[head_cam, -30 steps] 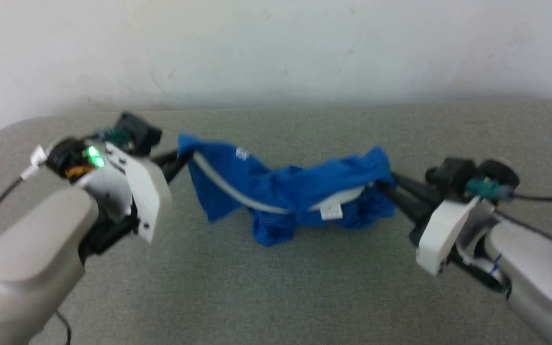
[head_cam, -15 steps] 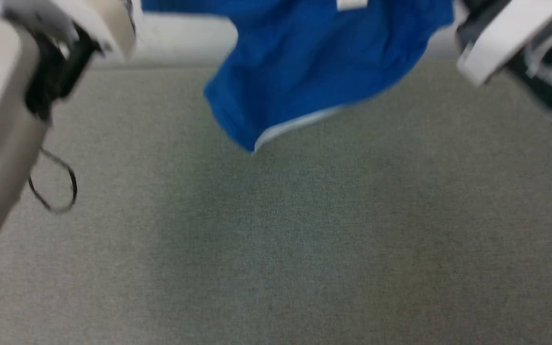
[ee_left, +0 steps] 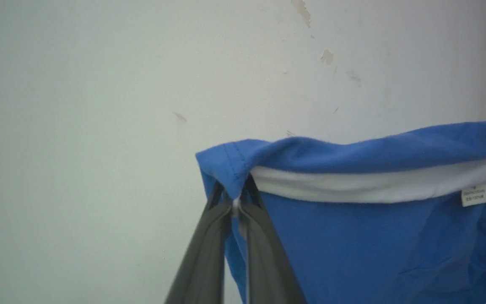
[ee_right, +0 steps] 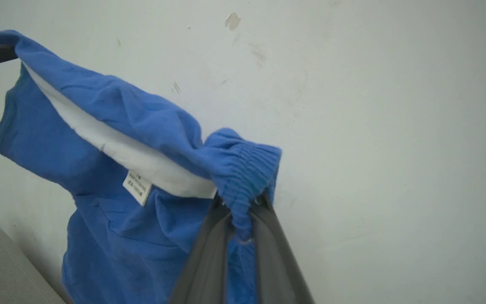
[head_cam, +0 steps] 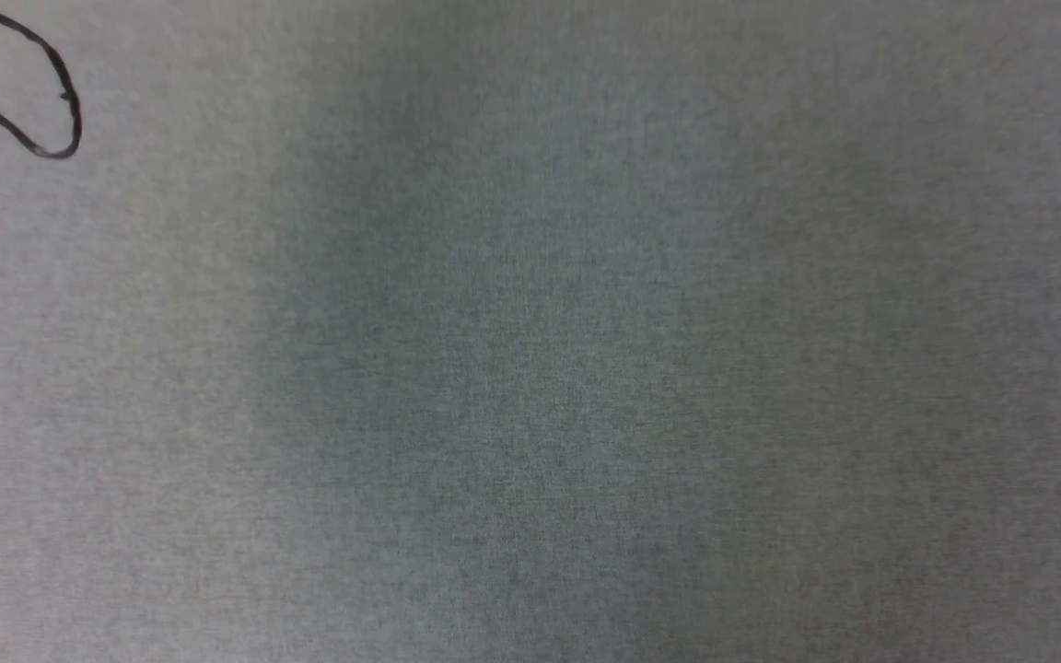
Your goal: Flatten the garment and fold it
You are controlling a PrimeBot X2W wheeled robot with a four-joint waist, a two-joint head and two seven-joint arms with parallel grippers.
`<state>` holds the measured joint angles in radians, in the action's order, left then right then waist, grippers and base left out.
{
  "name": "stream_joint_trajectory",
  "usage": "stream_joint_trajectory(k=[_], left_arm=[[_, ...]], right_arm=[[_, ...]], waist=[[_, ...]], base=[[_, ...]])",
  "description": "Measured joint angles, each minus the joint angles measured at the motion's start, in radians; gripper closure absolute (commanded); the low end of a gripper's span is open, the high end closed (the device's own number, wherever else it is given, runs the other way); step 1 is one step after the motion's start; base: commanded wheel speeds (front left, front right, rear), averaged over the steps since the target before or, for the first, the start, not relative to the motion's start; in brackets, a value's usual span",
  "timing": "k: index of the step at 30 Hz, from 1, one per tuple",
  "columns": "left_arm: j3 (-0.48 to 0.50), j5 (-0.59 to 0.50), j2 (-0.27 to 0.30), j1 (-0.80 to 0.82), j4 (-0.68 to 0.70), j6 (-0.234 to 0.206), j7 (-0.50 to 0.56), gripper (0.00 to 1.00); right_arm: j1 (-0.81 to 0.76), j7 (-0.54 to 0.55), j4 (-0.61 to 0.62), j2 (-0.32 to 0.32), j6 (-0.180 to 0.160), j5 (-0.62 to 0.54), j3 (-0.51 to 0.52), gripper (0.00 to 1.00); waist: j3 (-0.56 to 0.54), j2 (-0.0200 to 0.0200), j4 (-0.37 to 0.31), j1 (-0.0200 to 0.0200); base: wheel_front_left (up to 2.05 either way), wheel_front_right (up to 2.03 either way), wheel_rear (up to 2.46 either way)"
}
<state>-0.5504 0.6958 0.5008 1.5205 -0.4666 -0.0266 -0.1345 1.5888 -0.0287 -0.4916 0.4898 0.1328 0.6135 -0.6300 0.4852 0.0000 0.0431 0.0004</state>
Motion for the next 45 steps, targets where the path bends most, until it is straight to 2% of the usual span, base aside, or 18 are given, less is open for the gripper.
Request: stream_joint_trajectory(k=[5, 13, 19, 28, 36, 41, 45], left_arm=[[-0.009, 0.001, -0.006, -0.049, -0.034, 0.009, -0.050, 1.00], [0.009, 0.050, -0.011, -0.408, -0.026, 0.005, -0.114, 1.00], [0.015, 0.052, -0.006, -0.753, 0.055, -0.031, -0.121, 1.00], [0.037, 0.073, 0.044, -1.249, 0.227, -0.104, -0.122, 1.00], [0.012, 0.120, 0.072, -1.544, 0.353, -0.195, -0.089, 1.00], [-0.004, 0.141, 0.082, -1.664, 0.401, -0.222, -0.076, 1.00], [-0.012, 0.137, 0.099, -1.681, 0.432, -0.231, -0.068, 1.00]], right_arm=[[-0.018, -0.045, -0.036, -0.002, 0.000, -0.007, -0.059, 1.00], [-0.285, -0.135, -0.027, 0.012, 0.000, -0.006, -0.233, 1.00], [-0.517, -0.176, 0.029, 0.056, 0.000, 0.033, -0.327, 1.00], [-0.849, -0.182, 0.135, 0.120, 0.000, 0.067, -0.434, 1.00], [-1.150, -0.134, 0.233, 0.174, 0.000, 0.089, -0.421, 1.00], [-1.331, -0.112, 0.294, 0.192, 0.001, 0.090, -0.335, 1.00], [-1.438, -0.093, 0.345, 0.182, 0.001, 0.070, -0.243, 1.00]], waist=[[0.042, 0.0000, 0.007, 0.0000], [-0.016, 0.0000, 0.012, -0.0004], [-0.094, 0.0002, 0.009, -0.0006], [-0.245, 0.0002, -0.004, -0.0009], [-0.380, 0.0002, -0.008, -0.0008], [-0.449, 0.0002, -0.004, -0.0008], [-0.482, 0.0002, 0.007, -0.0007]], base=[[0.00, 0.00, 0.00], [0.00, 0.00, 0.00], [0.00, 0.00, 0.00], [0.00, 0.00, 0.00], [0.00, 0.00, 0.00], [0.00, 0.00, 0.00], [0.00, 0.00, 0.00]])
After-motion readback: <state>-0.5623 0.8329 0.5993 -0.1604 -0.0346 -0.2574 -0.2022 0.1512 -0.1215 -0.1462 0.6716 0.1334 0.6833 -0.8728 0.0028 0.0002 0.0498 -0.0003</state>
